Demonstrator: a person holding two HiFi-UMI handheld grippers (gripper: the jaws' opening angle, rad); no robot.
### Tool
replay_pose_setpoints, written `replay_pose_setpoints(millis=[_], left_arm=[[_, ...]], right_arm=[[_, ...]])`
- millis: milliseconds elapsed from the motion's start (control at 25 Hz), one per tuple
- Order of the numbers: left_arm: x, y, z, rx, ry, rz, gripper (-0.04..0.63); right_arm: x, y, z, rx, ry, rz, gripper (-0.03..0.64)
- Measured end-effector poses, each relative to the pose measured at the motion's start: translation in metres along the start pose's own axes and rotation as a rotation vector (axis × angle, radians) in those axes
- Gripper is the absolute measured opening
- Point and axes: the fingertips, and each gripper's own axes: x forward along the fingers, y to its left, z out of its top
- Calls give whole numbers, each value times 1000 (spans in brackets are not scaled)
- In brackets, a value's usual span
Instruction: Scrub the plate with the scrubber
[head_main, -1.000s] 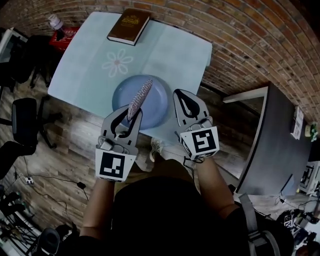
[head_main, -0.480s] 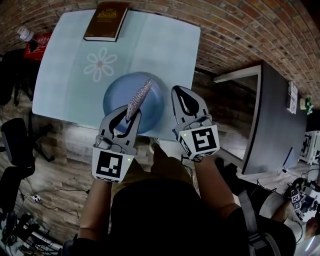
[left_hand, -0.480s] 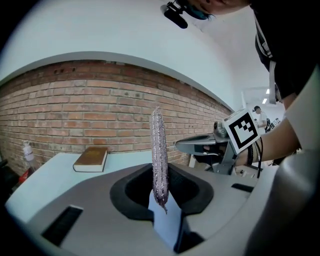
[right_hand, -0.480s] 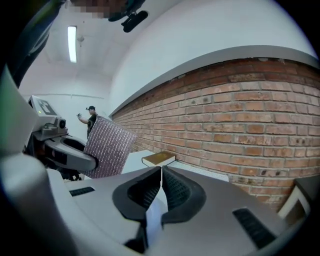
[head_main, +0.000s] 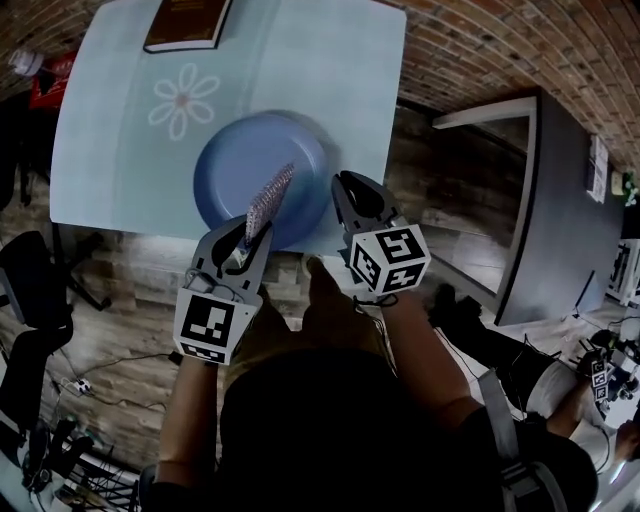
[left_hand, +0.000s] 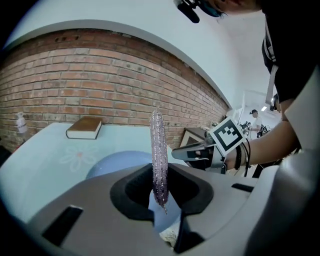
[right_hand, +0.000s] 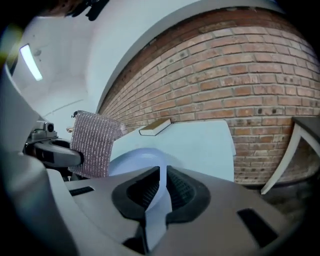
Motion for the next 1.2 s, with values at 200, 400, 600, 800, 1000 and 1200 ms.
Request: replay_pose_setpoints(millis=[200, 400, 600, 800, 1000, 1200], left_arm=[[6, -12, -25, -20, 60, -42, 84], [16, -34, -54, -25, 153, -151, 84], [32, -42, -65, -11, 206, -181, 84], [40, -43, -64, -11, 215, -197, 84], [49, -44, -59, -1, 212, -196, 84], [64, -41, -53, 14, 207, -192, 84]], right_arm=[[7, -10, -30, 80, 55, -5, 38], [9, -9, -43, 154, 55, 16, 38], [12, -13, -42, 187, 41, 33, 50], [16, -7, -49, 242, 56, 105, 64], [15, -5, -48, 244, 48, 124, 64], [15, -6, -49, 260, 39, 119, 64]])
